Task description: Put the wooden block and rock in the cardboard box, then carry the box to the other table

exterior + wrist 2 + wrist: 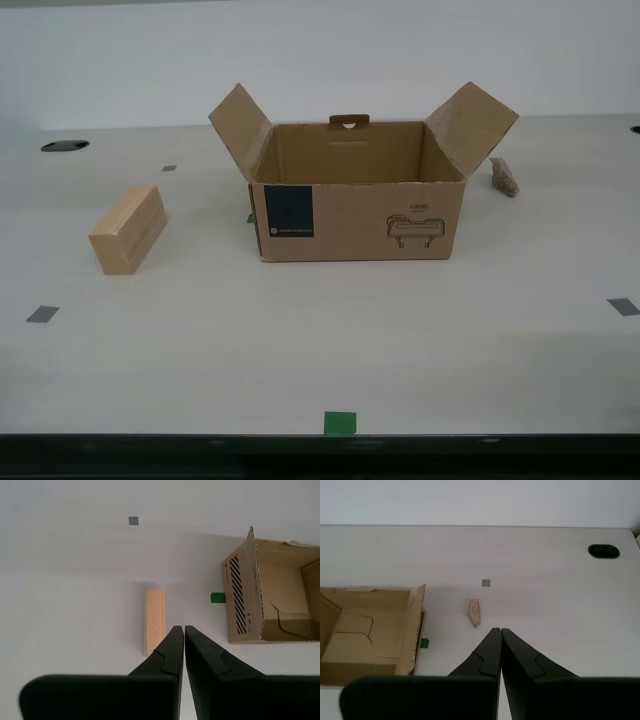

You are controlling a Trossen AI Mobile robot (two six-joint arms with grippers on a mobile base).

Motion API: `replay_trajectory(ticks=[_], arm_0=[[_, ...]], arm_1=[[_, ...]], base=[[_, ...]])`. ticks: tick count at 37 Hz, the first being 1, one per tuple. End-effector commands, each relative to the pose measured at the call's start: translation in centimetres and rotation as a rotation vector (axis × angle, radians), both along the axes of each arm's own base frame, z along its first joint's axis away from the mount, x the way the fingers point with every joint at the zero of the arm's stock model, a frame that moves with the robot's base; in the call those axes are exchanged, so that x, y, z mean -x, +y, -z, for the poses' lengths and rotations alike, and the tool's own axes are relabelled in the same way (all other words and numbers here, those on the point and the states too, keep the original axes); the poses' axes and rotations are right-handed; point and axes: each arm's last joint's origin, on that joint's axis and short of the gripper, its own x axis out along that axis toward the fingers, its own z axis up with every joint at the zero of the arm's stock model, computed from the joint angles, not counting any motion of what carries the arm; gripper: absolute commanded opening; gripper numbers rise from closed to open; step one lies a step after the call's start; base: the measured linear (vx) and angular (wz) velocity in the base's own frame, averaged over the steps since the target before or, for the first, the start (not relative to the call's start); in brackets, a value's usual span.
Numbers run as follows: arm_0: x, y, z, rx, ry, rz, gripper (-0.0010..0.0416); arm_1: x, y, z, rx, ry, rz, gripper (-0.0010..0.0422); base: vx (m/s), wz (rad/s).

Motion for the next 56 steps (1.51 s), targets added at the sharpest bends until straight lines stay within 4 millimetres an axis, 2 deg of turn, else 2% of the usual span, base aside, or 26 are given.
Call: replay_trajectory(ticks=[1, 26, 33, 36, 44, 56], arm_0=[[0.01, 0.00, -0.02, -0.004, -0.001, 0.001, 0.0000], [0.32, 0.00, 0.24, 0.018, 0.036, -0.020, 0.0002], [0.42, 0.00, 0.56, 0.025, 0.064, -0.026, 0.0019], [0.42, 0.00, 0.60, 0.025, 0.066, -0.026, 0.0041], [0.41, 0.00, 0.59, 0.024, 0.064, -0.025, 0.0130], [0.40, 0.00, 0.58, 0.022, 0.063, -0.023, 0.0320]], arm_1=[[0.01, 0.00, -0.04, 0.001, -0.002, 0.004, 0.0000], [0.14, -0.01, 0.04, 0.001, 0.013, 0.005, 0.0000], [0.13, -0.01, 0.05, 0.001, 0.014, 0.004, 0.0007], [0.15, -0.01, 0.03, 0.001, 0.012, 0.005, 0.0033], [0.13, -0.01, 0.02, 0.002, 0.009, 0.005, 0.0139], [0.08, -0.20, -0.08, 0.053, -0.001, 0.044, 0.0314]], base=[[0.000, 0.000], [0.000, 0.000], [0.000, 0.000], [0.000, 0.000], [0.000, 0.000], [0.000, 0.000]])
